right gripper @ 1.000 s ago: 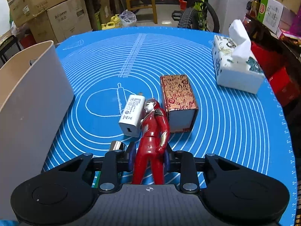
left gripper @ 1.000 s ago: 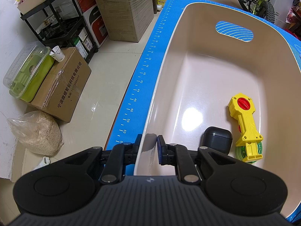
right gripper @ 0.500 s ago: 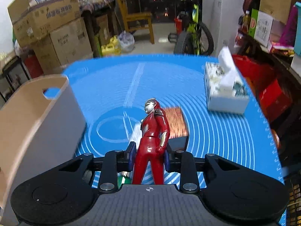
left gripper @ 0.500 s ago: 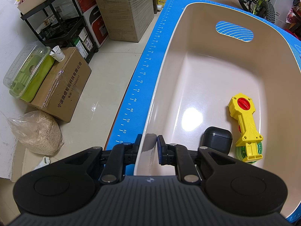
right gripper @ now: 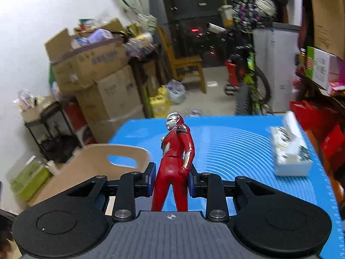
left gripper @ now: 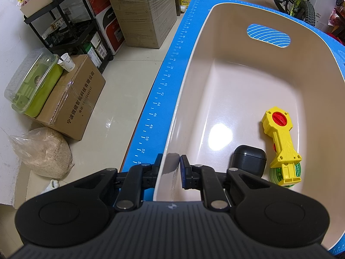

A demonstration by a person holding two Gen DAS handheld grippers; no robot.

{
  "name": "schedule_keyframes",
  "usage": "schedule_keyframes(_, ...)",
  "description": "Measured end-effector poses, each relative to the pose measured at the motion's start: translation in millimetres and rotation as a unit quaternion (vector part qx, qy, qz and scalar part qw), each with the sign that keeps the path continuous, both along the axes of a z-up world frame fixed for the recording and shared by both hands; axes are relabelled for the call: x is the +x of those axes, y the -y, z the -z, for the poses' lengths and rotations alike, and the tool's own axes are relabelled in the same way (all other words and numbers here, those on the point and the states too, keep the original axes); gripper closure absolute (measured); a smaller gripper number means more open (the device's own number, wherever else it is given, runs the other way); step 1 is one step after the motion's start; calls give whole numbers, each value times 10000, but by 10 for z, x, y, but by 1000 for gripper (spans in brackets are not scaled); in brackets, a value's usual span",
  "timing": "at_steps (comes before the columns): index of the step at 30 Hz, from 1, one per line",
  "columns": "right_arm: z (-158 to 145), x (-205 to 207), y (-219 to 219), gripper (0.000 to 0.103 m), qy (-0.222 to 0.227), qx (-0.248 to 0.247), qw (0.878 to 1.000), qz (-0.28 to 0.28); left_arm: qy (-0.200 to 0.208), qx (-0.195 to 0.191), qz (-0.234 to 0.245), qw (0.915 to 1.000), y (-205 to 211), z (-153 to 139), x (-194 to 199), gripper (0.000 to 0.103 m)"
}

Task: Organize rigid objects
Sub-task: 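Carry the red figure into the basket and open the right tool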

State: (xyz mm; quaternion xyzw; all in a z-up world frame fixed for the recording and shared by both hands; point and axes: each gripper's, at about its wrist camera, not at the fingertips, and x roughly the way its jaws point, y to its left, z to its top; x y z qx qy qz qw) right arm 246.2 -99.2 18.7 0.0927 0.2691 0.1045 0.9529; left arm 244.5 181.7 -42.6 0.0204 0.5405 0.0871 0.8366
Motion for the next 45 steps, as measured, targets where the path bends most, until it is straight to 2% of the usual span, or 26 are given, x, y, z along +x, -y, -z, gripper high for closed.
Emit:
schedule_keyframes(4,-35,27,-272,65,74,16,9994,-335,-5,-5,-9,10000,10,-7,2,85)
schedule_keyframes(10,91,72,-686,65,-113,-154,9966,-797,-8,-33,-9,10000,-4,-14,10,85)
schedule_keyframes(14,253,90,-1013,65,-439,-467,9898,-1275,-4,-26,5,10000,-14,0,9,85)
schedule_keyframes(18,432,77,-1213,65,-744,-733,9833,-1488,-6,-47,5,10000,-23,9,10,85)
schedule_keyframes(20,507,94,-1282,87,-917,-840,9790,-1614,-6,-40,9,10000,-20,8,12,85)
schedule_keyframes(22,590,104,-1341,87,-1154,-900,9743,-1711,-5,-37,11,10000,-25,10,13,85)
schedule_keyframes(27,681,55,-1383,86,-1202,-1108,9691,-1849,-1,-43,16,10000,-18,5,14,86)
schedule_keyframes(29,635,50,-1334,79,-1185,-988,9713,-1811,-1,-45,16,10000,-13,11,16,86)
schedule_keyframes(30,608,43,-1301,69,-1164,-906,9724,-1806,1,-49,14,10000,-12,11,16,86)
schedule_keyframes(32,544,46,-1236,60,-1091,-781,9751,-1767,0,-48,14,10000,-9,20,17,86)
schedule_keyframes(33,504,33,-1195,50,-1035,-753,9770,-1706,0,-48,13,10000,-5,21,18,86)
schedule_keyframes(34,470,22,-1153,47,-985,-712,9783,-1675,0,-49,12,10000,-5,23,19,86)
schedule_keyframes(40,256,-36,-856,42,-713,-498,9868,-1366,0,-47,14,10000,-10,22,18,86)
schedule_keyframes(45,135,-21,-524,40,-475,-500,9936,-896,2,-49,14,10000,-12,24,19,85)
